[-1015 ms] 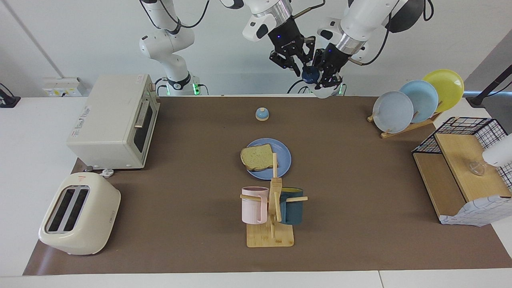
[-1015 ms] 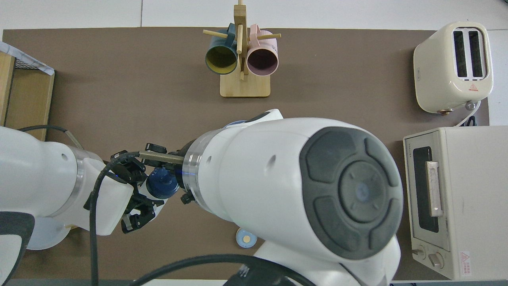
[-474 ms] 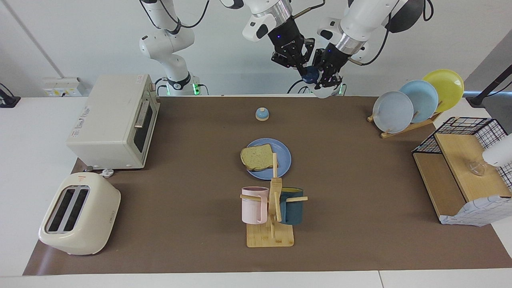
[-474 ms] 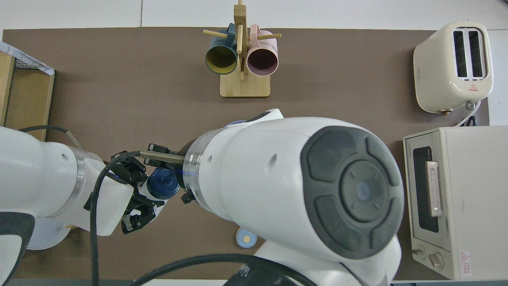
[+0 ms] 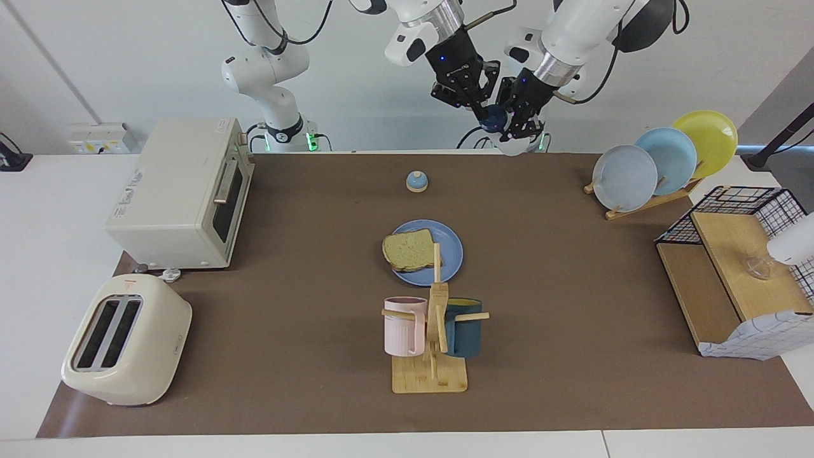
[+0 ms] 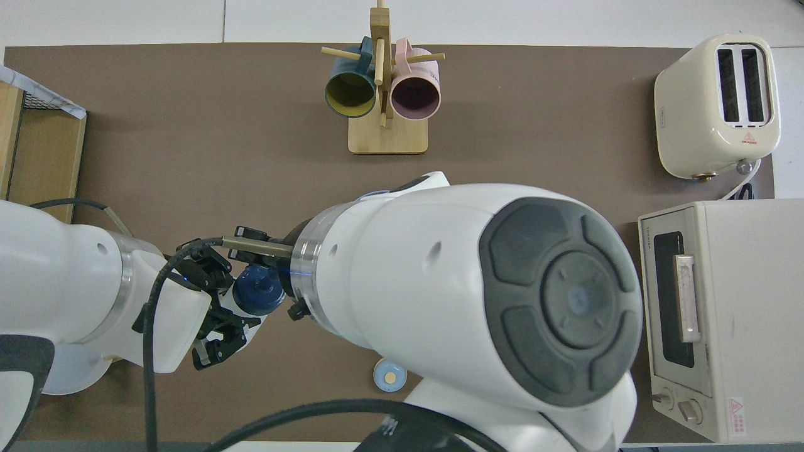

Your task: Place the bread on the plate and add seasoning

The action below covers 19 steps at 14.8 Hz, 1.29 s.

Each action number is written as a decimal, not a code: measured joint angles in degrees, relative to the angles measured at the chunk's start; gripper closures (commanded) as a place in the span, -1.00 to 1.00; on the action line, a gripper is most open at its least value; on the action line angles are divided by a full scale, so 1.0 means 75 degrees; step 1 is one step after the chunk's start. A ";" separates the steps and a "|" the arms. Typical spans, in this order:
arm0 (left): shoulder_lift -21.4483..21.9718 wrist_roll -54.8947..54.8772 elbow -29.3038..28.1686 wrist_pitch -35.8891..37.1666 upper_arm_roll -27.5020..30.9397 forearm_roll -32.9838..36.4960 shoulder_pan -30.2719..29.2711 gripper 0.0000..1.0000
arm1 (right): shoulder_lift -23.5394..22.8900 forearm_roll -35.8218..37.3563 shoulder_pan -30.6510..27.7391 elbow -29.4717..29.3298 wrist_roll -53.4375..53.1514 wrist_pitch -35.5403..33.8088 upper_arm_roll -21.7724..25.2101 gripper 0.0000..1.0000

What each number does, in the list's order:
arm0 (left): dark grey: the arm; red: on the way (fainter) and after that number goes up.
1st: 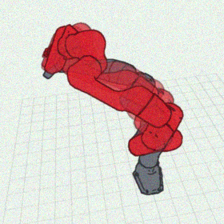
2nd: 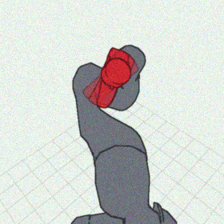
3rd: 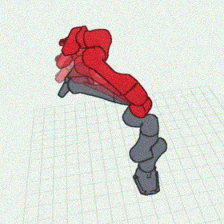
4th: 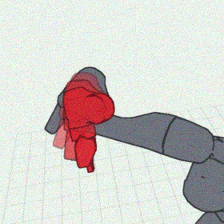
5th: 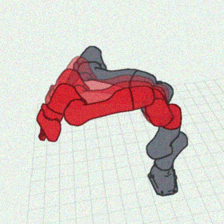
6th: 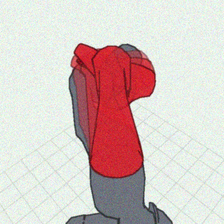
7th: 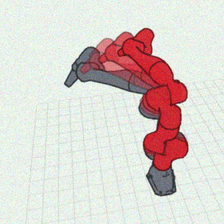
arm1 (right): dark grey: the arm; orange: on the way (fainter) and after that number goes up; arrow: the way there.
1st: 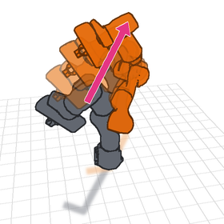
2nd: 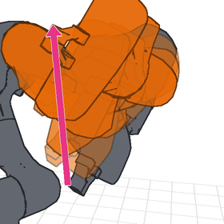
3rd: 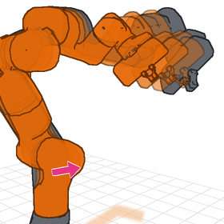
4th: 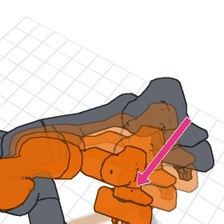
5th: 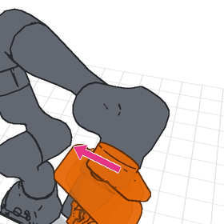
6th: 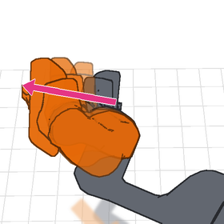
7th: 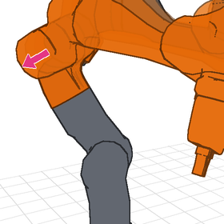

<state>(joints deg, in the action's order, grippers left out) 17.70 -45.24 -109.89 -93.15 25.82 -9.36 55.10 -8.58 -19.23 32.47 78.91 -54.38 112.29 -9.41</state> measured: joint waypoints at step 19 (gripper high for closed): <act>0.0007 0.0010 0.0004 -0.0048 0.0010 -0.0080 -0.0006 0.58 | -0.0004 -0.0101 -0.0382 0.0082 0.0692 0.0007 0.0045 -1.00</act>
<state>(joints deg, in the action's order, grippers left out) 17.76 -45.16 -109.86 -93.52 25.89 -9.96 55.06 -8.61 -19.98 29.61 79.53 -49.19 112.34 -9.08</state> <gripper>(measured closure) 0.670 0.661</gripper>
